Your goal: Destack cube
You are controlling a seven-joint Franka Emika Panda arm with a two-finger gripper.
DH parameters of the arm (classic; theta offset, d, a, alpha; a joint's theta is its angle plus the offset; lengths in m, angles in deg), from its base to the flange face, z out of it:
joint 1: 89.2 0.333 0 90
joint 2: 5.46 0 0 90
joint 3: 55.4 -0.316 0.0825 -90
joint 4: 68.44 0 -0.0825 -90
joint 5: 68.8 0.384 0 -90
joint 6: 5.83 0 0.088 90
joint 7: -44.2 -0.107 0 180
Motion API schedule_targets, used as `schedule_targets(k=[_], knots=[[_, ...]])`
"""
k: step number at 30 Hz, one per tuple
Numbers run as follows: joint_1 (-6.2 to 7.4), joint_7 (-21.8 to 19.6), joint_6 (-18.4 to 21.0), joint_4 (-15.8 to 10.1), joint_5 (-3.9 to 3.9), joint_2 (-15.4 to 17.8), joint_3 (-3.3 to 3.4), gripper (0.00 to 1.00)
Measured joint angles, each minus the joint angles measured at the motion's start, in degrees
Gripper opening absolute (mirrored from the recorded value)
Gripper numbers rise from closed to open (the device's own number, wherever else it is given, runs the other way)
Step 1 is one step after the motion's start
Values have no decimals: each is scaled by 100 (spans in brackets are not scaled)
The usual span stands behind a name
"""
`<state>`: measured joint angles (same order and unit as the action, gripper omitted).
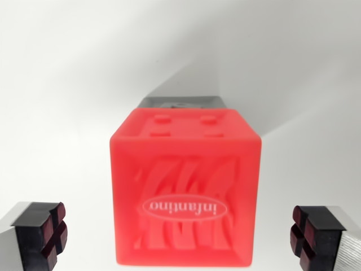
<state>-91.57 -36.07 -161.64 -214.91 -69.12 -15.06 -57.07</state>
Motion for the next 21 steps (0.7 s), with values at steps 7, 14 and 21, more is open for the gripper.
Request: schedule_targets(k=[7,14,21], knots=[[6,-19,-318,17,-22,-350,10,100],[21,-25,-513,44,-29,-563,30,100],[36,-26,-564,54,-29,-615,40,0]])
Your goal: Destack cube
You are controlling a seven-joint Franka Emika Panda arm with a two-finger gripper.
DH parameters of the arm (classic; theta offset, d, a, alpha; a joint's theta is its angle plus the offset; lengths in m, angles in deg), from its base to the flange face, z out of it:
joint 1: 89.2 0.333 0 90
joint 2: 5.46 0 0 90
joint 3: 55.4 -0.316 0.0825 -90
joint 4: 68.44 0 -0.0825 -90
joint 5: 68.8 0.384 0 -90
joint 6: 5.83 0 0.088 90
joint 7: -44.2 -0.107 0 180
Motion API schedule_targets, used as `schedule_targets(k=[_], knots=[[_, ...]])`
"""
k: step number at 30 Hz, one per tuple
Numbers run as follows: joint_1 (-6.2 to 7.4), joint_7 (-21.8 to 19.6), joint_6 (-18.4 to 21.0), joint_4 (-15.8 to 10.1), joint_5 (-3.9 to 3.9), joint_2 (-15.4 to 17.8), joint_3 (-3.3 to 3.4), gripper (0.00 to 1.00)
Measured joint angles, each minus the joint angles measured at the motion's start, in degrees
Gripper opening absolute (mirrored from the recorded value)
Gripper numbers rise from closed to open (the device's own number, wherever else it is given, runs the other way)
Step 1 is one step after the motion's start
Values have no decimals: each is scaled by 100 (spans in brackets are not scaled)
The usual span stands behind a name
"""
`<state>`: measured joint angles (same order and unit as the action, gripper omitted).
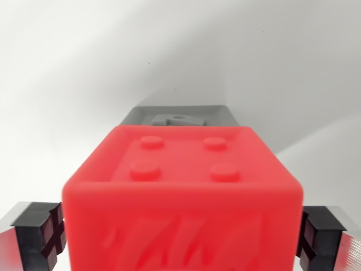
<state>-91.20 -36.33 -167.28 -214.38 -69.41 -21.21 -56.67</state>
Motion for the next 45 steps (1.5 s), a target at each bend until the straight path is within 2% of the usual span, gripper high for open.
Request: schedule_targets(k=[35,45], knots=[[1,0,3,2,0,5,2,0],[1,0,156,-17,0,193,2,0]])
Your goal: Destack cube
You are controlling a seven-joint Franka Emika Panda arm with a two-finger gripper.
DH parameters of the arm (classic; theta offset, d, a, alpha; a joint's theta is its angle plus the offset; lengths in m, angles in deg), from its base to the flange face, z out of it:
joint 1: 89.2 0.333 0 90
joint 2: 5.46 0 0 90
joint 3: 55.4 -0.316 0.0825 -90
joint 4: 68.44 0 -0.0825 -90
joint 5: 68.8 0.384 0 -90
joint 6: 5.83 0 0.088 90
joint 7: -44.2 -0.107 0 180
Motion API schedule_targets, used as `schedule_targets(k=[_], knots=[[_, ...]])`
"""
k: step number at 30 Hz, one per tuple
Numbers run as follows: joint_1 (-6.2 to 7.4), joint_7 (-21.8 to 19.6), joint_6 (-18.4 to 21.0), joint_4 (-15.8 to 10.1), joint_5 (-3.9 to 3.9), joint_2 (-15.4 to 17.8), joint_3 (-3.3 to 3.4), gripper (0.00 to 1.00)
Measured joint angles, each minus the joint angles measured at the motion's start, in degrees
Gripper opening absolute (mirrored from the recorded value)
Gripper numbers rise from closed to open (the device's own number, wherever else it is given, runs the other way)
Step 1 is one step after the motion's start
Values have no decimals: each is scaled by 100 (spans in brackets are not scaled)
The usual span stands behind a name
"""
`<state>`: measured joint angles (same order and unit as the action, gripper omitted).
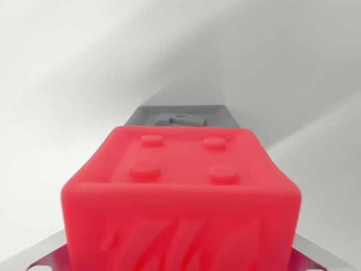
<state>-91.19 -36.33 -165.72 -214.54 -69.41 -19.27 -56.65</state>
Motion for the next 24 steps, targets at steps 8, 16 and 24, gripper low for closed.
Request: schedule_targets(k=[8,16,24], knots=[[0,2,210,-28,2,240,-2,0],[0,6,498,-45,9,556,-3,0],[0,12,852,-50,18,926,-5,0]])
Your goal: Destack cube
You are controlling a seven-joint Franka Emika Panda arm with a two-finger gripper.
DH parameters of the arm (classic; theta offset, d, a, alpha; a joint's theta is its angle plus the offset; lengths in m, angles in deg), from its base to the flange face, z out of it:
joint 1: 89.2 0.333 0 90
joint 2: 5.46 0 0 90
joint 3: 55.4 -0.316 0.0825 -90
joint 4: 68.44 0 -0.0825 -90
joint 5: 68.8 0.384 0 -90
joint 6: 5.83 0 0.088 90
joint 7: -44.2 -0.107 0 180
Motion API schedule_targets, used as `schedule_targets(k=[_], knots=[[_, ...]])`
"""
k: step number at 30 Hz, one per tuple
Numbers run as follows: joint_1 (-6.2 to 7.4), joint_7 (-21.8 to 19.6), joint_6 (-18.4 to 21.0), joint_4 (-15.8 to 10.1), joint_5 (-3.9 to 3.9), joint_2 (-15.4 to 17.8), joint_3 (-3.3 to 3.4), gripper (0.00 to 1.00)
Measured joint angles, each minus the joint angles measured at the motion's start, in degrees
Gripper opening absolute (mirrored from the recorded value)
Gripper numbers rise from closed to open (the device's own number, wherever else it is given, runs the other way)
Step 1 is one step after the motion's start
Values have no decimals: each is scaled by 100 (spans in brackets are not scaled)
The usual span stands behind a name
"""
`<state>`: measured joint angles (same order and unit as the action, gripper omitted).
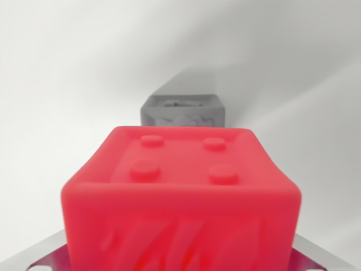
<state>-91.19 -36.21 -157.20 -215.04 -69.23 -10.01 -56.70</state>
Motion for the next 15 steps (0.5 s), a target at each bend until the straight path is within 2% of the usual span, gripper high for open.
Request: schedule_targets(k=[7,15], knots=[[-2,64,283,8,9,299,2,0],[-102,497,269,31,12,192,73,0]])
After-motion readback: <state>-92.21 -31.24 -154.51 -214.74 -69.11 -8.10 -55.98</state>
